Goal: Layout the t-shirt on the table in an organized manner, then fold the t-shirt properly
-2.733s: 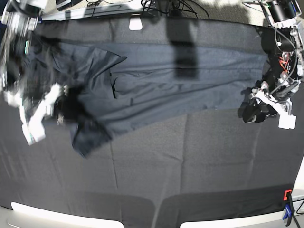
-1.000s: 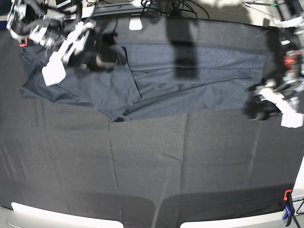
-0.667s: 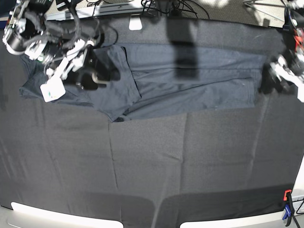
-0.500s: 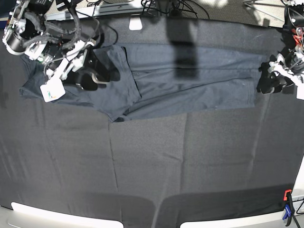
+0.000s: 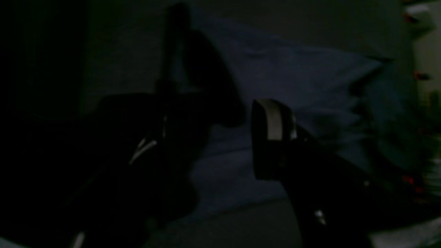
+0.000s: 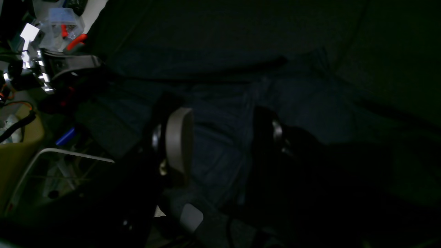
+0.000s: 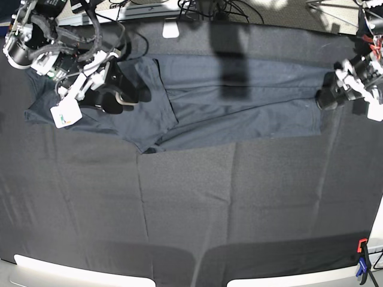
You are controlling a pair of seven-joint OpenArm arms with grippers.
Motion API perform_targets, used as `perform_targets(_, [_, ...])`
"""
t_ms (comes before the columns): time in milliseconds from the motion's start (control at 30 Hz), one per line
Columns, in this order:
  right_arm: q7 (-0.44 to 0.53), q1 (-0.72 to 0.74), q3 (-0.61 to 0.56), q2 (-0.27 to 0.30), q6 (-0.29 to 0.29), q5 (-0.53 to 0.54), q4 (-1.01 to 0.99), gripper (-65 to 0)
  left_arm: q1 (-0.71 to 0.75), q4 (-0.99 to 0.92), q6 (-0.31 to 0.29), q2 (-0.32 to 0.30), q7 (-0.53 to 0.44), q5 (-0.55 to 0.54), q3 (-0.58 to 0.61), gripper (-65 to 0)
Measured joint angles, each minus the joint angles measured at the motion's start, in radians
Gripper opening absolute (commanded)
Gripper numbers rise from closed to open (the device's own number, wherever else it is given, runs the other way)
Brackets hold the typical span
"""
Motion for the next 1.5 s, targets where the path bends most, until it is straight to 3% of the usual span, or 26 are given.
perform_targets(133, [0.0, 0.0, 0.0, 0.0, 0.0, 0.0, 0.0, -37.4, -0.001, 0.0, -0.001, -0.003, -0.054, 0.078, 0.087, -36.8])
perform_targets(233, [0.0, 0.0, 0.0, 0.0, 0.0, 0.0, 0.0, -37.4, 0.0, 0.0, -0.001, 0.003, -0.151, 0.183, 0.143, -36.8])
perform_targets(300, [0.0, 0.0, 0.0, 0.0, 0.0, 0.0, 0.0, -37.4, -0.001, 0.0, 0.051, 0.003, -0.204, 0.23, 0.148, -36.8])
perform_targets(400, [0.0, 0.0, 0.0, 0.0, 0.0, 0.0, 0.0, -37.4, -0.001, 0.0, 0.055, -0.008, -0.222, 0.271, 0.142, -36.8])
perform_targets(767, [0.0, 0.0, 0.0, 0.0, 0.0, 0.0, 0.0, -37.4, -0.001, -0.002, 0.056, 0.005, -0.183, 0.179, 0.142, -36.9])
perform_targets(900, [0.0, 0.0, 0.0, 0.0, 0.0, 0.0, 0.0, -37.4, -0.001, -0.002, -0.002, 0.058, -0.118, 0.141, 0.138, -36.9])
perform_targets(967, [0.0, 0.0, 0.0, 0.0, 0.0, -0.001, 0.0, -37.4, -0.001, -0.002, -0.002, 0.09, -0.125, 0.138, 0.138, -37.6])
perform_targets(1067, [0.0, 0.0, 0.0, 0.0, 0.0, 0.0, 0.0, -37.4, -0.001, -0.002, -0.002, 0.098, -0.138, 0.14, 0.139, -43.8])
perform_targets(1200, [0.0, 0.0, 0.0, 0.0, 0.0, -0.001, 0.0, -37.4, 0.0, -0.005, -0.001, 0.068, -0.212, 0.15, 0.14, -63.0])
perform_targets(1233, [0.0, 0.0, 0.0, 0.0, 0.0, 0.0, 0.0, -37.4, -0.001, -0.005, -0.001, 0.06, -0.23, 0.15, 0.14, -65.0])
perform_targets(1500, [0.0, 0.008, 0.0, 0.0, 0.0, -0.002, 0.0, -37.4, -0.001, -0.005, 0.018, 0.051, -0.278, 0.217, 0.059, -65.0])
